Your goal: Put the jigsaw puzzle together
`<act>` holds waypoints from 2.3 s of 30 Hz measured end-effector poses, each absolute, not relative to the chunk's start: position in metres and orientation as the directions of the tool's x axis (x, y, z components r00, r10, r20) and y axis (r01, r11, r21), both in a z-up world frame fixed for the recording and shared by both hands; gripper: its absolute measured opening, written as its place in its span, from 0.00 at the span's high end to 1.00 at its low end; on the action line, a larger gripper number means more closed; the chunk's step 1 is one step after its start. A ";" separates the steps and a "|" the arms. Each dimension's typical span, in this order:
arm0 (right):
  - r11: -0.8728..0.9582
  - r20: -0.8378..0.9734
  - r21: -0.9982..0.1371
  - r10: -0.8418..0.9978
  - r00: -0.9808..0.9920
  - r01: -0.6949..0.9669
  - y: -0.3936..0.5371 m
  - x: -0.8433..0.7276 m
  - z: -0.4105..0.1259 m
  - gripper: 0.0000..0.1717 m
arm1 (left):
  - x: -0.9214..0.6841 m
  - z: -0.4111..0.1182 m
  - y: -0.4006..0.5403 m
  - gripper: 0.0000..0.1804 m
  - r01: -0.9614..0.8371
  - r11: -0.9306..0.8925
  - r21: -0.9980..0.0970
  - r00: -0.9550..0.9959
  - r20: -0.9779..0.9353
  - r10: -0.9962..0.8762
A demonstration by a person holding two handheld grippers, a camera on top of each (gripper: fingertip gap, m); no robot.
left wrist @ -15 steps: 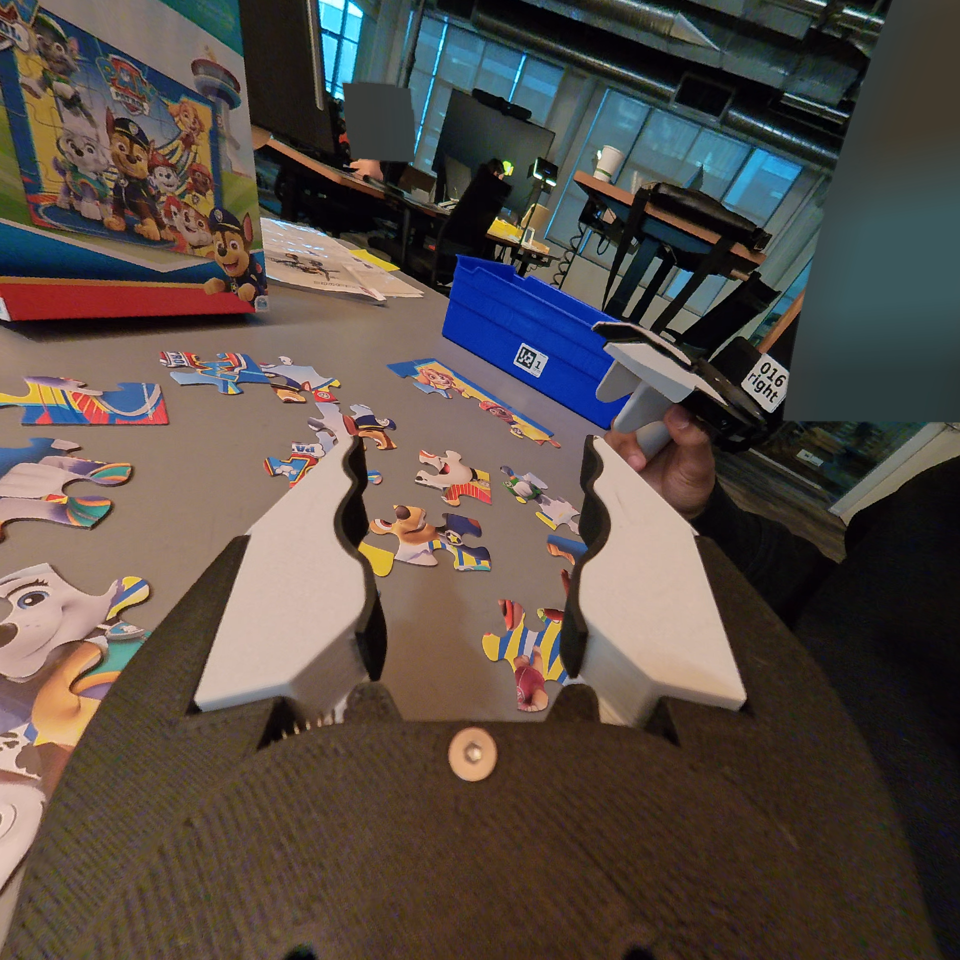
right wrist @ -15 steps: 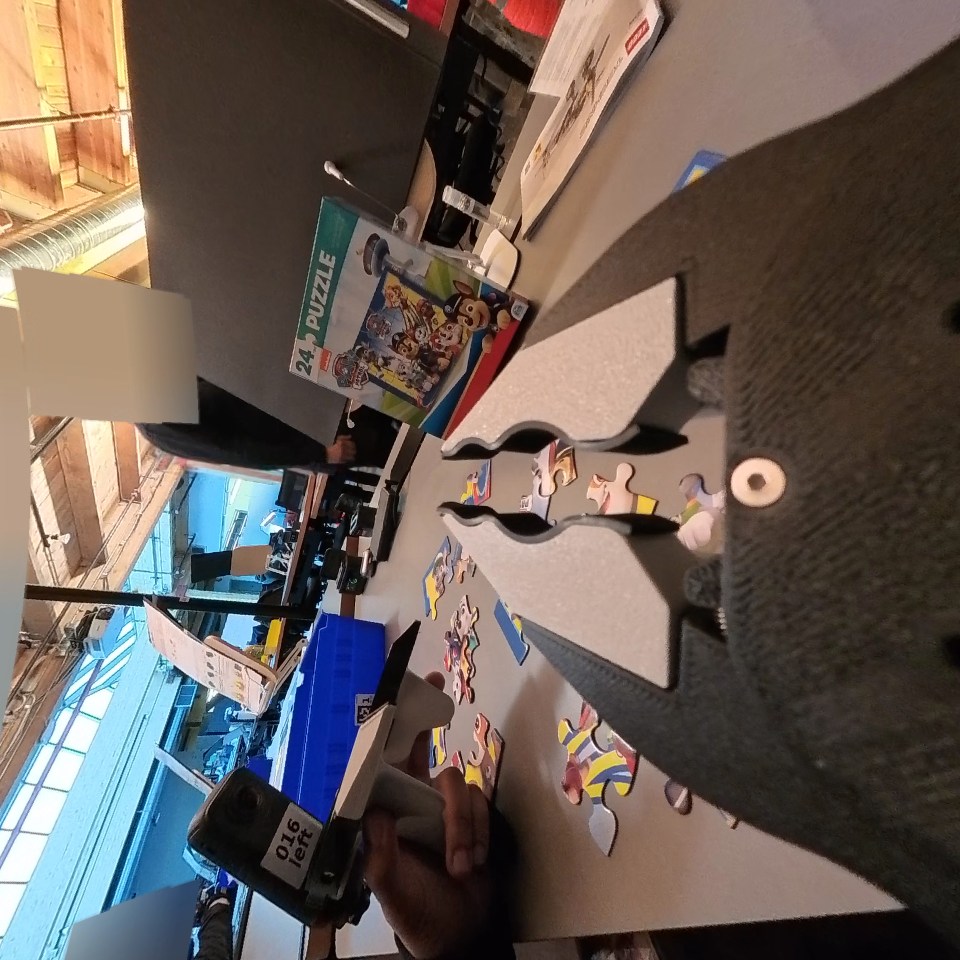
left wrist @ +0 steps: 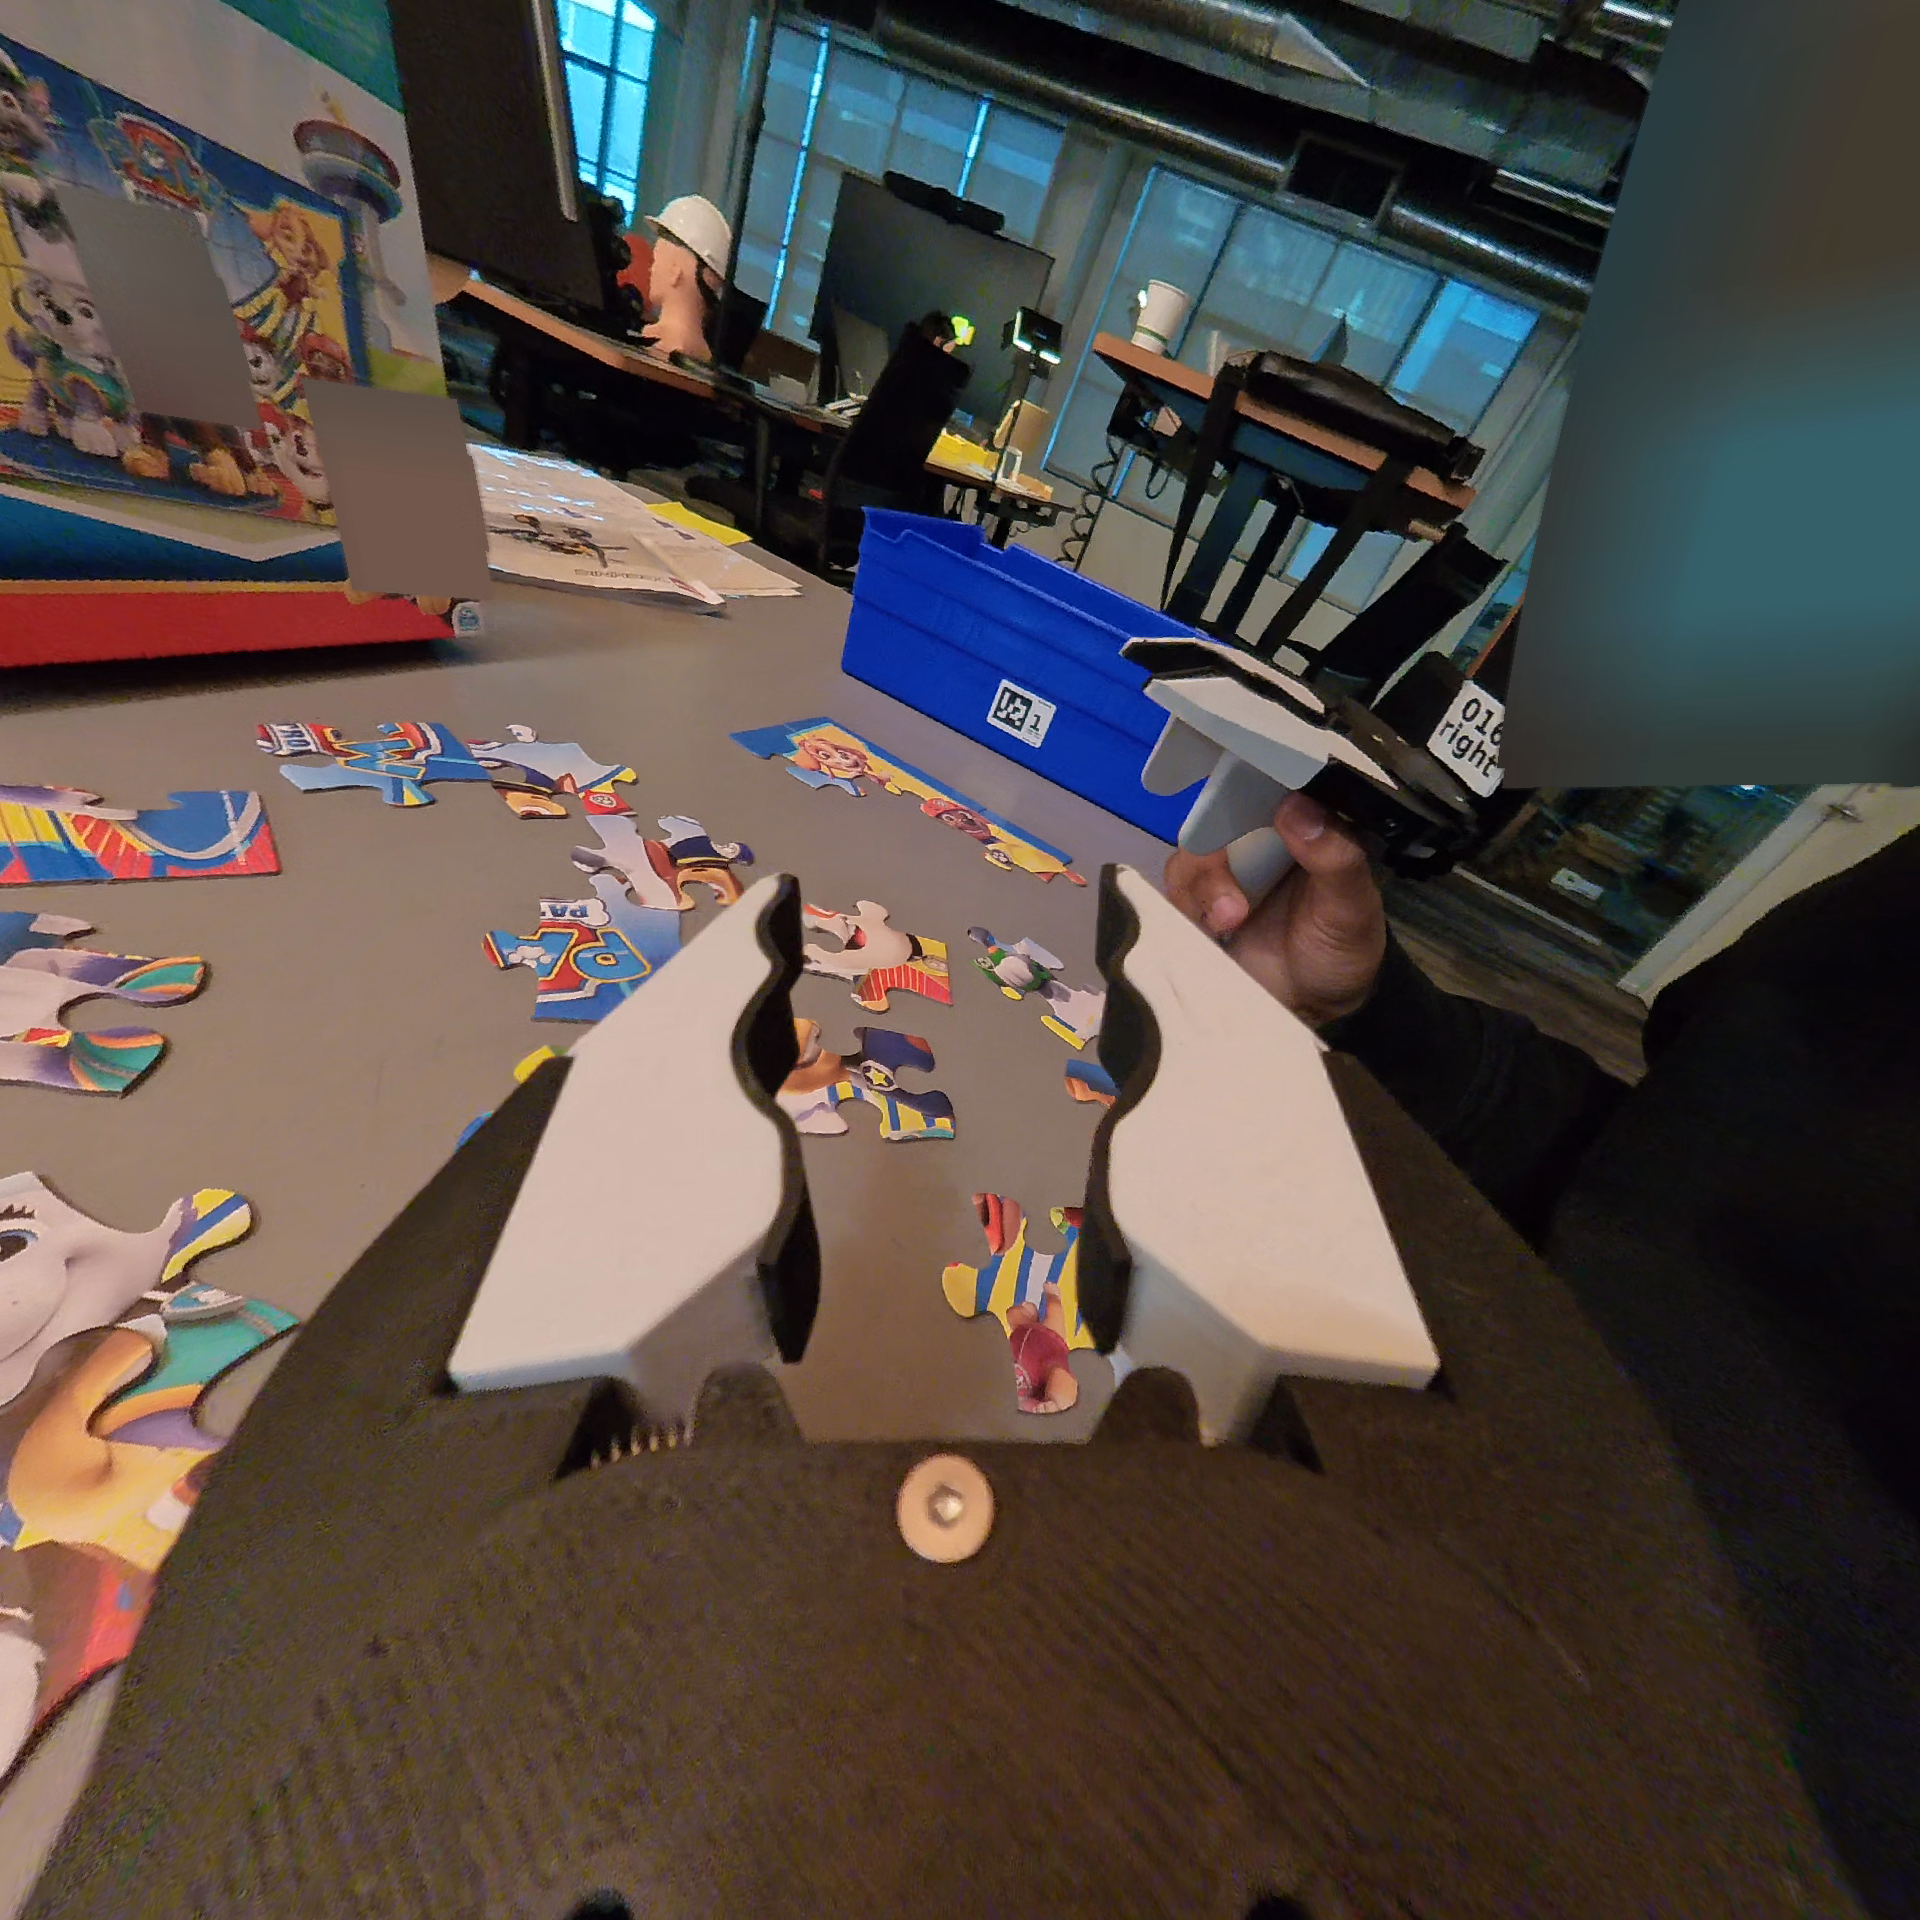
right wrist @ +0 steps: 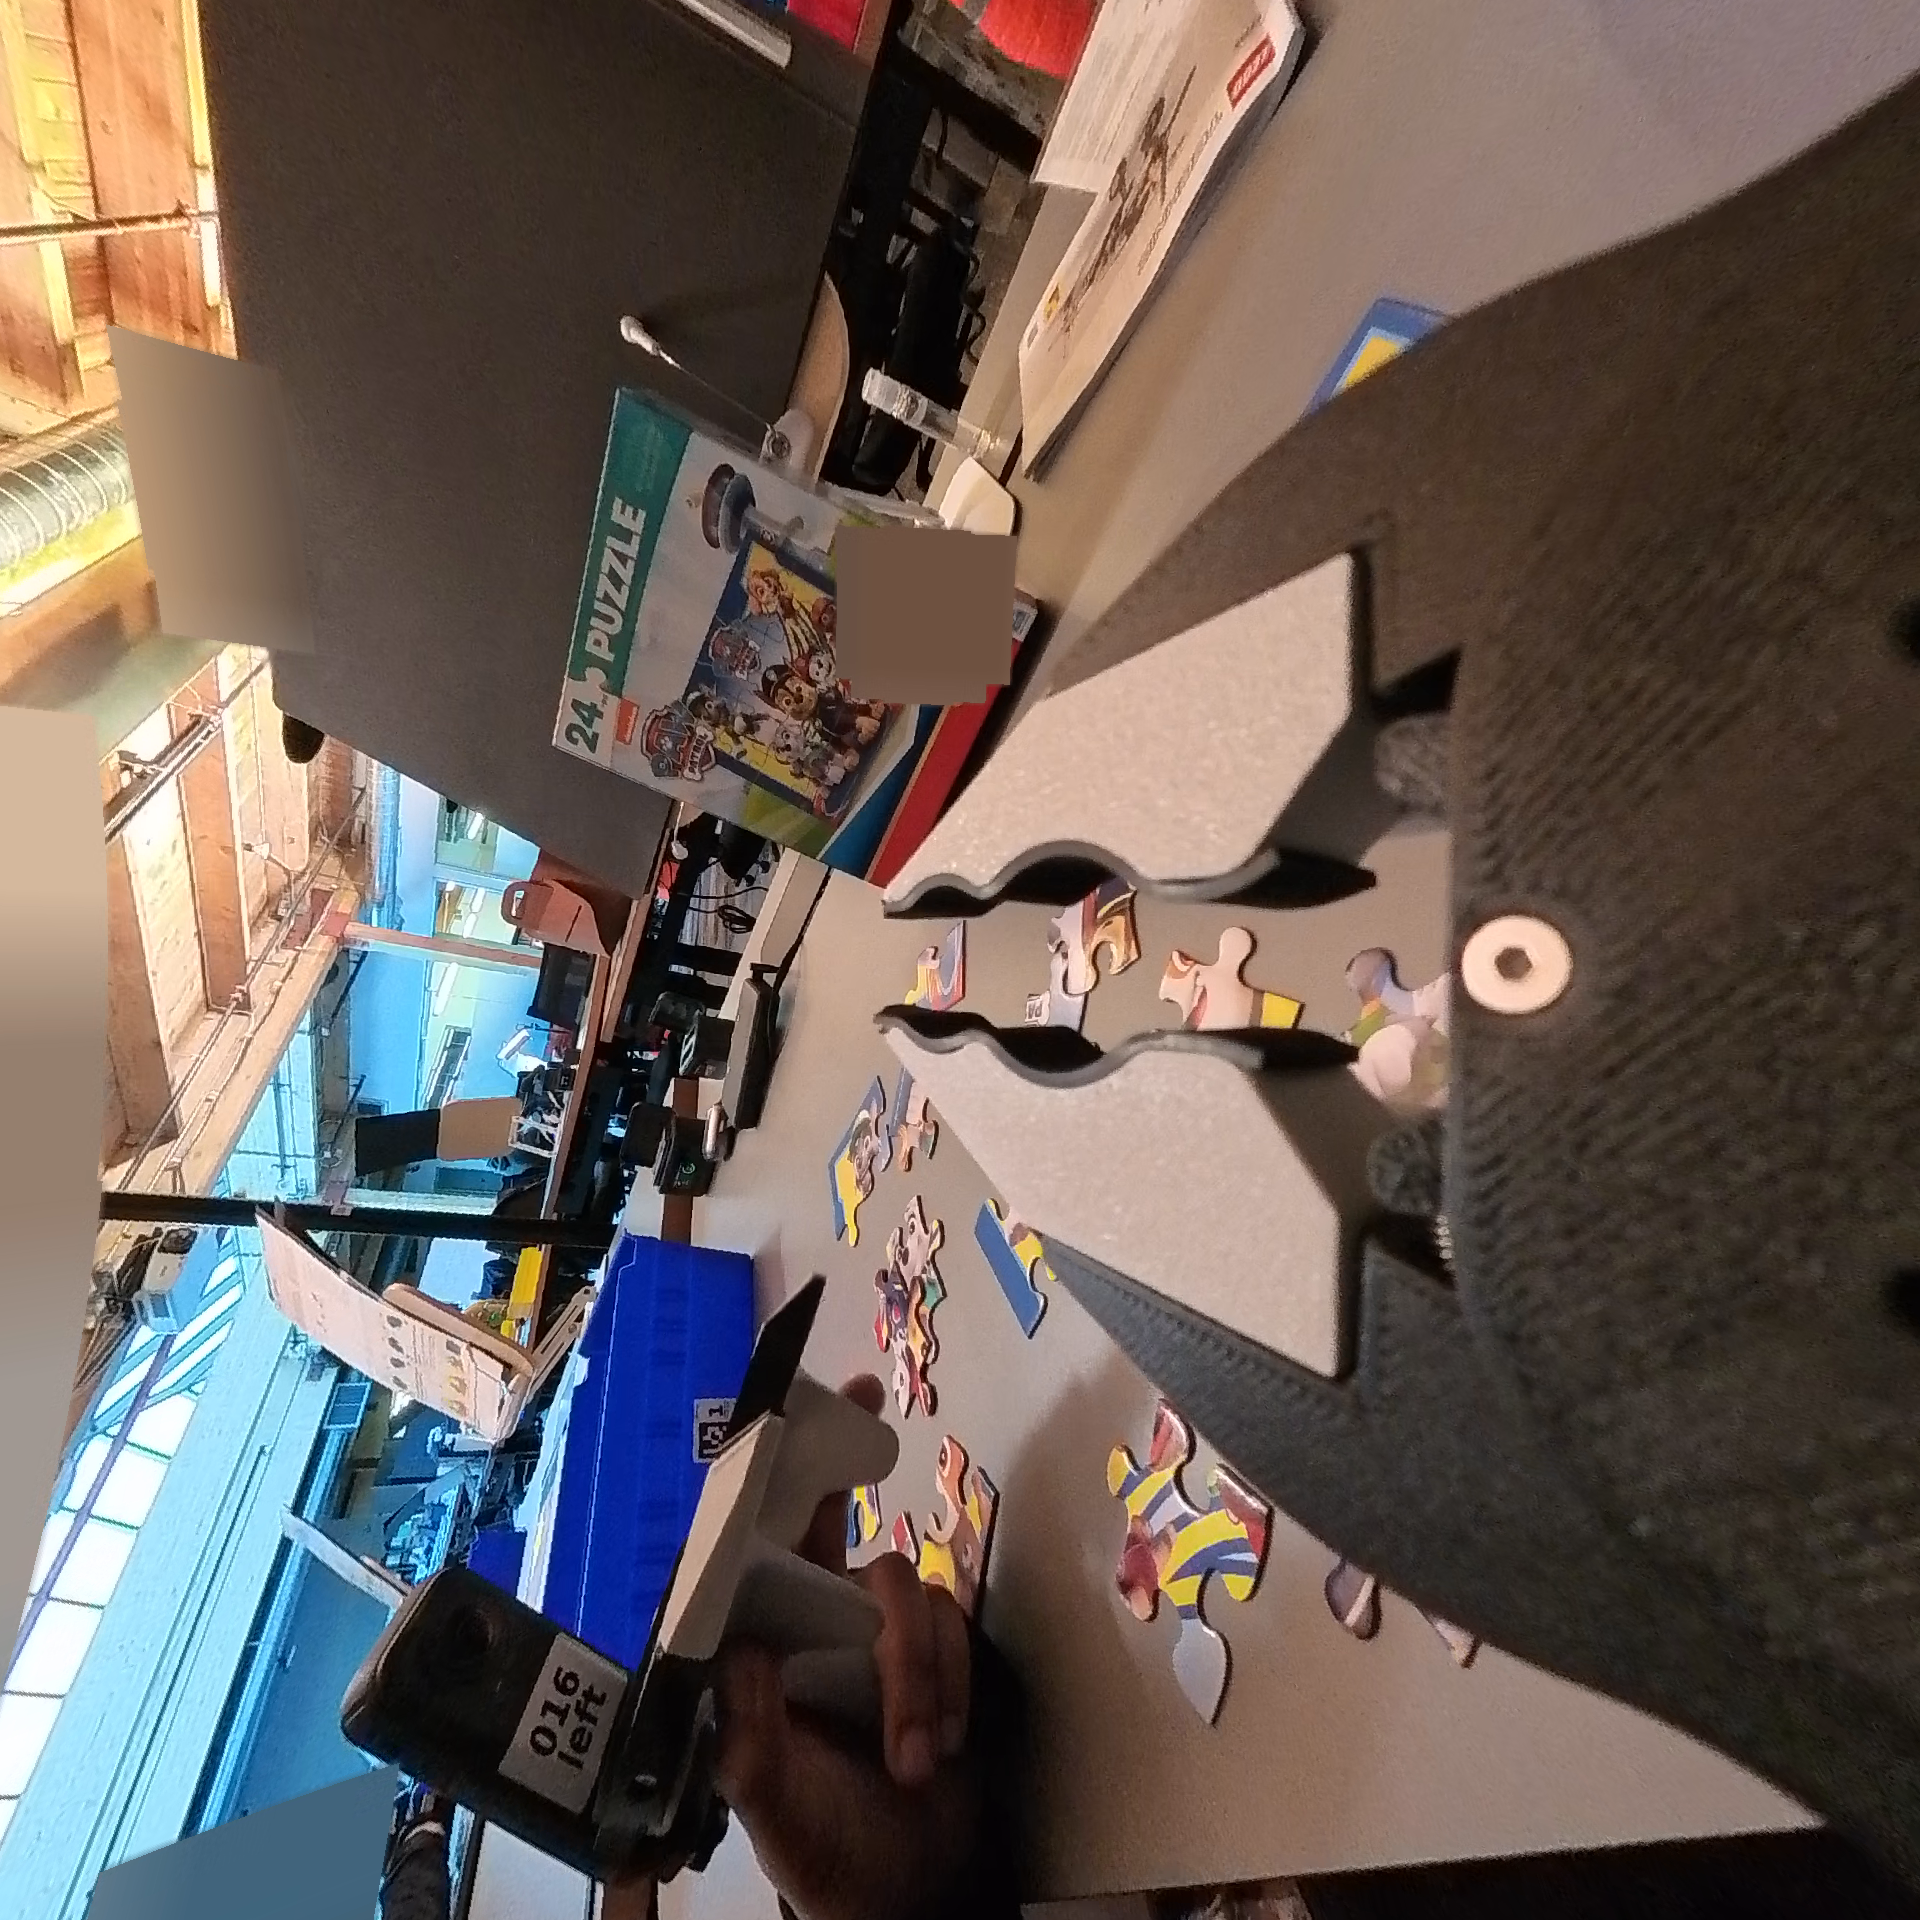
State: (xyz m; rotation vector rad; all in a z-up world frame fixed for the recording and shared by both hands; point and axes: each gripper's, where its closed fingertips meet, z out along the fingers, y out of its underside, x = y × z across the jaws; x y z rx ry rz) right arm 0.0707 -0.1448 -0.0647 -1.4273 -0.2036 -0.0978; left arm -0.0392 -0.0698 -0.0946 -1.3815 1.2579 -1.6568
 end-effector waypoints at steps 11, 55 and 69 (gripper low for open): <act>0.134 0.200 -0.972 0.056 0.978 0.191 -0.144 0.070 -0.067 0.91 | -0.041 -0.092 -0.076 0.79 -0.098 -0.325 -0.941 -0.284 0.339 -0.897; 0.106 0.407 -0.914 0.238 0.882 0.393 -0.139 0.015 -0.086 0.95 | -0.041 -0.093 -0.075 0.78 -0.099 -0.332 -0.938 -0.283 0.346 -0.894; 0.117 0.383 -0.924 0.233 0.894 0.365 -0.140 0.019 -0.083 0.95 | -0.042 -0.092 -0.078 0.79 -0.101 -0.325 -0.940 -0.299 0.340 -0.892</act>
